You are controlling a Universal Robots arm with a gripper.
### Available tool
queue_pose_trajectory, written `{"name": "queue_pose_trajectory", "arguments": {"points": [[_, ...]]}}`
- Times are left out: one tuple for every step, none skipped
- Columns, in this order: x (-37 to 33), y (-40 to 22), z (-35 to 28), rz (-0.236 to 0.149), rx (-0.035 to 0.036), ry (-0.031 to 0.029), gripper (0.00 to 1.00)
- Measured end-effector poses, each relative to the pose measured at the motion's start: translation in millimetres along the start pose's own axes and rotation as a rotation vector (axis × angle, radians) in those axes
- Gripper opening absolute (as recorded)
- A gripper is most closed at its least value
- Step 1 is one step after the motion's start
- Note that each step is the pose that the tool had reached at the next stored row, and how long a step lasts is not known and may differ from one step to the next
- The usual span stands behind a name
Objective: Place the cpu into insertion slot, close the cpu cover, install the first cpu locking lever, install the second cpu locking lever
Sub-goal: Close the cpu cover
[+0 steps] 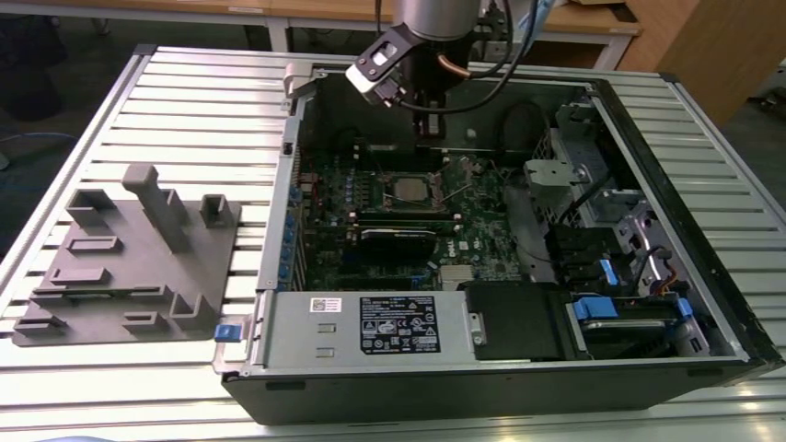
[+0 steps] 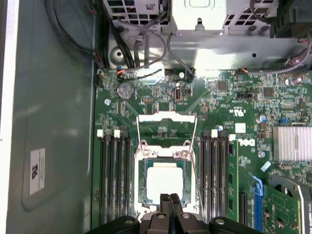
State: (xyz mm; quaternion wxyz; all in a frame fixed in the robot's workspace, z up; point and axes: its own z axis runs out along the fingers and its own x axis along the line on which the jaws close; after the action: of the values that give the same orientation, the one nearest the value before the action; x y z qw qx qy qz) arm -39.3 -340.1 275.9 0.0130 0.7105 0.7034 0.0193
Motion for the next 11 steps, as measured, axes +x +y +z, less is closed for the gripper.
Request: {"name": "queue_pose_trajectory", "arguments": {"points": [[0.0, 2.9, 0.1, 0.0, 0.0004, -0.0002, 0.11], [0.0, 5.8, 0.3, 0.0, 0.0007, -0.0002, 0.11], [0.1, 9.0, 0.4, 0.0, 0.0011, -0.0001, 0.11], [0.1, 11.8, 0.6, 0.0, 0.0014, -0.0001, 0.11], [0.1, 14.7, 0.7, 0.0, 0.0017, -0.0002, 0.11], [0.1, 17.6, 0.9, 0.0, 0.0019, -0.0001, 0.11], [0.2, 20.7, 1.1, 0.0, 0.0022, -0.0002, 0.11], [0.2, 24.0, 1.3, 0.0, 0.0025, -0.0001, 0.11], [0.2, 27.4, 1.5, 0.0, 0.0028, -0.0001, 0.11], [0.2, 30.5, 1.6, 0.0, 0.0031, -0.0001, 0.11], [0.3, 33.6, 1.8, 0.0, 0.0034, -0.0001, 0.11]]}}
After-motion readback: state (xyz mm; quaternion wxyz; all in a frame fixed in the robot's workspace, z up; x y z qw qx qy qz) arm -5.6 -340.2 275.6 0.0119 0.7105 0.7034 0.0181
